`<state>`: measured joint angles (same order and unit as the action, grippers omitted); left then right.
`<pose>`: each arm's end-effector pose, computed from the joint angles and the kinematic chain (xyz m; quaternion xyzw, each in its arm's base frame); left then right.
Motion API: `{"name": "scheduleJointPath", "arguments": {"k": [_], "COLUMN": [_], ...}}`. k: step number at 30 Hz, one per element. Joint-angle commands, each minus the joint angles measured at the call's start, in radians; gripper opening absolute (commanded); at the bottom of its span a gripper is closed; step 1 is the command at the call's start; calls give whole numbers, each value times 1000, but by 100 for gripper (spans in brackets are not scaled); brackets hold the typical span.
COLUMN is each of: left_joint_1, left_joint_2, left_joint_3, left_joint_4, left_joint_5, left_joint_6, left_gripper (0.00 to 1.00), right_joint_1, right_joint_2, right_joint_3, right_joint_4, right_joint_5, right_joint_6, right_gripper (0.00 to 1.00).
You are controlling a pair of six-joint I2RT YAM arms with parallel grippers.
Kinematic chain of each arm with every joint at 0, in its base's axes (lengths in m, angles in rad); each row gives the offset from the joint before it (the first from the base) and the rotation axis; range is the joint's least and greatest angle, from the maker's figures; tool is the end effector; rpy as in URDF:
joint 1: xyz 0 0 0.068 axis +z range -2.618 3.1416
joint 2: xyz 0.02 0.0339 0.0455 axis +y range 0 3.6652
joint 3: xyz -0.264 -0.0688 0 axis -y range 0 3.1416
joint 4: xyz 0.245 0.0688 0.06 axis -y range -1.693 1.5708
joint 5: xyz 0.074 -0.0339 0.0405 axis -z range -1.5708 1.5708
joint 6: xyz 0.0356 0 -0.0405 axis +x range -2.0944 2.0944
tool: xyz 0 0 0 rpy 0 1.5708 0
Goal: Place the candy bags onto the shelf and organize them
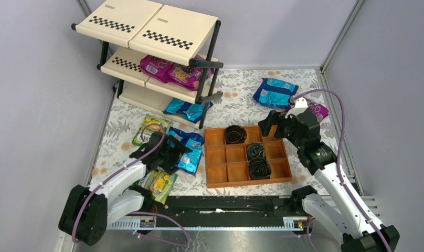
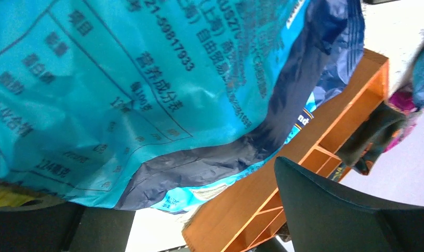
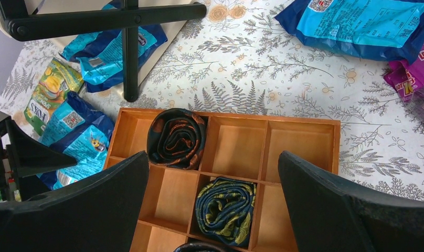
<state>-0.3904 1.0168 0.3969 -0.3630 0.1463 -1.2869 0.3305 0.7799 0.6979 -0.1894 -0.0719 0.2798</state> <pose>0.1607 -0.0718 0.1536 -0.3946 0.8694 -0.2617 0.1411 0.1759 0.0631 0.3095 -0.0419 0.7949 0.2089 0.5680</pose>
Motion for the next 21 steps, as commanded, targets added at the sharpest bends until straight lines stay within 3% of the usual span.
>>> {"name": "scheduleJointPath", "arguments": {"k": [1, 11, 21], "left_joint_1": [-17, -18, -18], "left_joint_2": [-7, -244, -264], "left_joint_3": [-63, -198, -256], "left_joint_4": [166, 150, 332], "left_joint_5": [-110, -260, -332], "left_joint_6": [-91, -271, -316], "left_gripper": [98, 99, 99], "right_joint_1": [-4, -4, -4], "right_joint_2": [-8, 5, 0], "right_joint_3": [9, 6, 2], "right_joint_4": [30, 38, 36], "right_joint_5": [0, 0, -2], "right_joint_6": [-21, -19, -18], "right_gripper": [100, 100, 100]}}
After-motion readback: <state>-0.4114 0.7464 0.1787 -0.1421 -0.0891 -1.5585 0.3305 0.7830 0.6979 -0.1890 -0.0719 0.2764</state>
